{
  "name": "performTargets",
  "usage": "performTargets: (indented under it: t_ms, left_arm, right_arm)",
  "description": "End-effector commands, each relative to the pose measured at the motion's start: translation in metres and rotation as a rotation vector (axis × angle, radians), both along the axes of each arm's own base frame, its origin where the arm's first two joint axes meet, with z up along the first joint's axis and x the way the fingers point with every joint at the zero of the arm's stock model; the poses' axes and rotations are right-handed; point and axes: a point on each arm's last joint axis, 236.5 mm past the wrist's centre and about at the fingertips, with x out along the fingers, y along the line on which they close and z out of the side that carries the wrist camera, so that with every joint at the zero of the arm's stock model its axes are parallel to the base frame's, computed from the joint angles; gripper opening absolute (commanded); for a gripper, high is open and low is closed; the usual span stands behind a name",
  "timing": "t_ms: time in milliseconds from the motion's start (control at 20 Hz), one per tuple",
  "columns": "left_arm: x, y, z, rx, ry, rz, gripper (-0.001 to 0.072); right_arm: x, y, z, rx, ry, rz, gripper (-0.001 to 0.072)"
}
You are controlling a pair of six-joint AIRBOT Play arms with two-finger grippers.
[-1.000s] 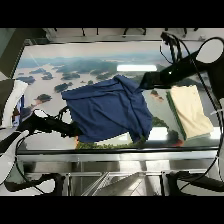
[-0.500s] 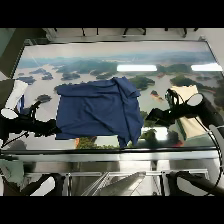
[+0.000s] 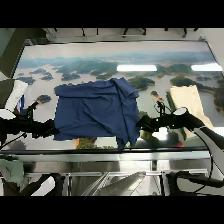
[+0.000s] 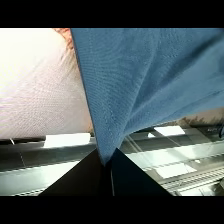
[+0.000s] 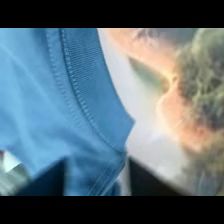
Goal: Fold the shirts.
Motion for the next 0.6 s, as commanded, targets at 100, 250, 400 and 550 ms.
performTargets:
  t_ms: [100, 250, 400, 550]
  left_arm:
    - [-0.001, 0.001, 0.000, 0.003, 0.003, -0.001, 0.0011]
    - [-0.002, 0.003, -0.001, 0.015, 0.005, -0.009, 0.0011]
    - [-0.007, 0.012, -0.006, 0.057, 0.021, -0.023, 0.0010]
    - [-0.007, 0.012, -0.005, 0.056, 0.021, -0.022, 0.0011]
  right_arm:
    - [0.007, 0.009, 0.015, 0.044, -0.056, -0.003, 0.0020]
    - [0.020, -0.011, 0.061, 0.056, -0.181, -0.046, 0.0020]
    - [0.015, -0.034, 0.098, 0.022, -0.265, -0.055, 0.0020]
    - [-0.008, -0.068, 0.111, -0.082, -0.268, -0.048, 0.0020]
